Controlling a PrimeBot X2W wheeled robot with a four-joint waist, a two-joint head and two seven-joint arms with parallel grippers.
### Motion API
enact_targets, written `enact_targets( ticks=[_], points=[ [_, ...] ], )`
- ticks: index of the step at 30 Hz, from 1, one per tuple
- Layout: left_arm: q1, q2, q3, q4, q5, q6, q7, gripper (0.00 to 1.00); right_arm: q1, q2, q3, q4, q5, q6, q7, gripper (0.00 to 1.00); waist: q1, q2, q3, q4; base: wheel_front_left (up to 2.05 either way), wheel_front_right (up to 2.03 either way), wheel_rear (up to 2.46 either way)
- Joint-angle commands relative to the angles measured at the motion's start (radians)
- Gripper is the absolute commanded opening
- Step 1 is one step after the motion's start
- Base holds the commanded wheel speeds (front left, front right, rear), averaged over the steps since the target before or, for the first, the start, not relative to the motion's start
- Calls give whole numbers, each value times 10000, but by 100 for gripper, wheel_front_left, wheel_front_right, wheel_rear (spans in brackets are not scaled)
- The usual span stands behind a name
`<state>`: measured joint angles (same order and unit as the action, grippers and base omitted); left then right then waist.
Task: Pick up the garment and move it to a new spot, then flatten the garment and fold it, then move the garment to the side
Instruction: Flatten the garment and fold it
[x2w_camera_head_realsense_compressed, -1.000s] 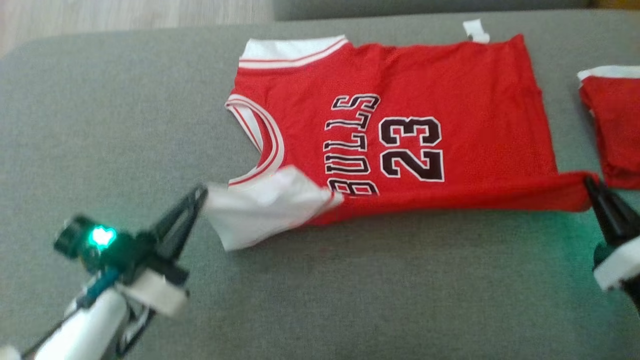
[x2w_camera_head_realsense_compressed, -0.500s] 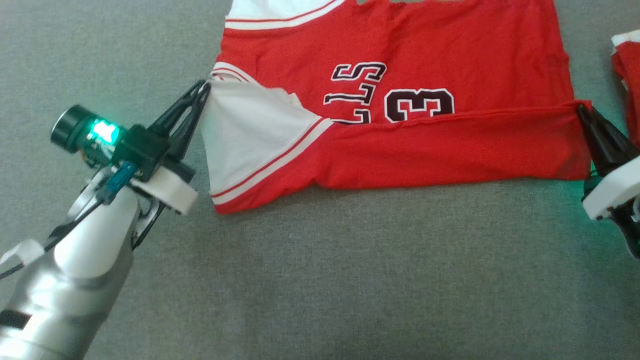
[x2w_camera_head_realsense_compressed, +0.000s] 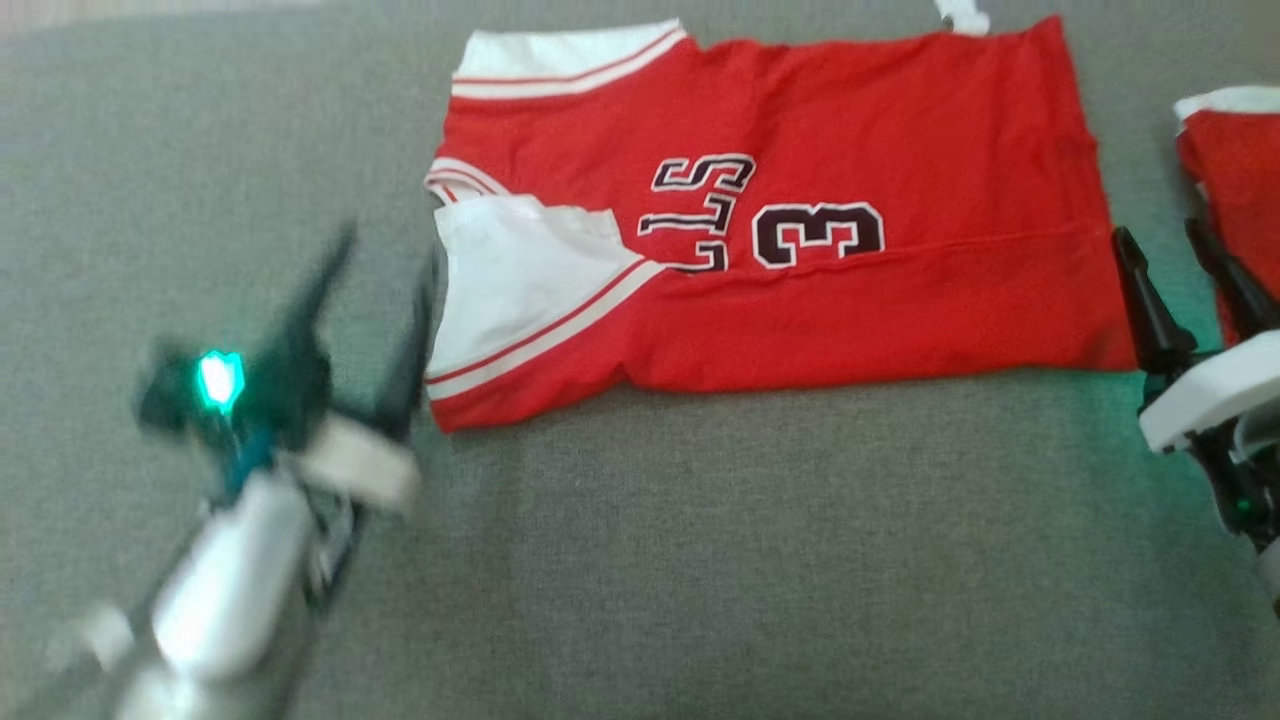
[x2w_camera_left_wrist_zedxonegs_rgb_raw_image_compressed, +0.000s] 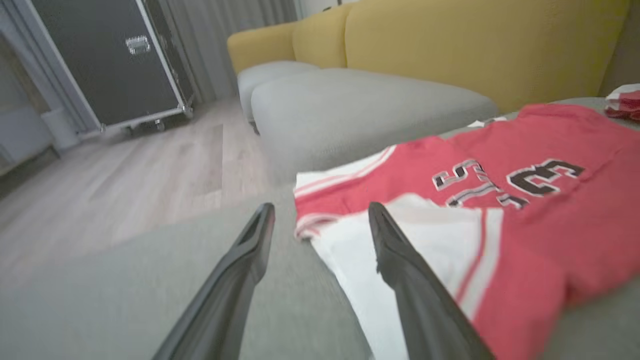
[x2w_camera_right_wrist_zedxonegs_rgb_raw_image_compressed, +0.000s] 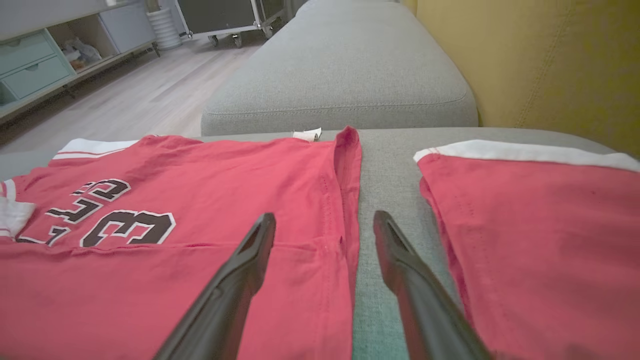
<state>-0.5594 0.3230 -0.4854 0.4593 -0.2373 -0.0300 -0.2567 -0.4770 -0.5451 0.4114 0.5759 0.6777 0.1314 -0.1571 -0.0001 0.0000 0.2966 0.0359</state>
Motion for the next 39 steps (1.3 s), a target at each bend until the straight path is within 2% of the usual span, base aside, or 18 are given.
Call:
enact_targets(
  ticks=[1,5,8,11,18,20,23,24,25,26,27,39],
  points=[
    [914,0,638,-390,-228,254,-50,100,372,-133,93,-97,96,-7,-289,100,1,0,-383,-42,0,0,0],
    [2289,-586,913,-440,-540,298,-50,100,756,-118,24,-8,231,-7,-515,100,1,0,-614,9,0,0,0],
    [2726,-934,1004,-310,-539,216,-50,100,962,-106,-50,22,269,-7,-621,100,1,0,-668,42,0,0,0],
    [2805,-1092,1055,-98,-489,142,-50,100,1029,-102,-85,25,272,-7,-653,100,1,0,-655,46,0,0,0],
    [2275,-1428,1179,1376,-258,-109,-51,100,858,-102,42,28,245,-7,-473,100,1,0,-450,-67,0,0,0],
    [2159,-1496,1225,1529,-190,-167,-51,90,852,-78,85,65,243,-7,-450,100,1,0,-404,-71,0,0,0],
    [2062,-1579,1284,1584,-41,-238,-51,86,852,-39,116,130,294,-7,-416,100,1,0,-369,-34,0,0,0],
    [2041,-1586,1265,1548,54,-277,-51,75,857,-33,122,150,318,-7,-414,100,1,0,-361,-13,0,0,0],
    [2026,-1583,1245,1479,152,-324,-51,52,861,-35,128,176,337,-7,-411,100,1,0,-356,11,0,0,0],
    [2027,-1569,1215,1428,254,-371,-51,33,866,-40,137,207,356,-7,-405,100,1,0,-359,34,0,0,0],
    [2031,-1546,1162,1387,361,-428,-51,0,876,-51,149,243,375,-7,-393,100,1,0,-366,61,0,0,0],
    [2337,-1362,1070,562,930,-732,-51,0,926,-5,430,1059,779,-7,947,100,1,0,-503,275,0,0,0]
  ],
)
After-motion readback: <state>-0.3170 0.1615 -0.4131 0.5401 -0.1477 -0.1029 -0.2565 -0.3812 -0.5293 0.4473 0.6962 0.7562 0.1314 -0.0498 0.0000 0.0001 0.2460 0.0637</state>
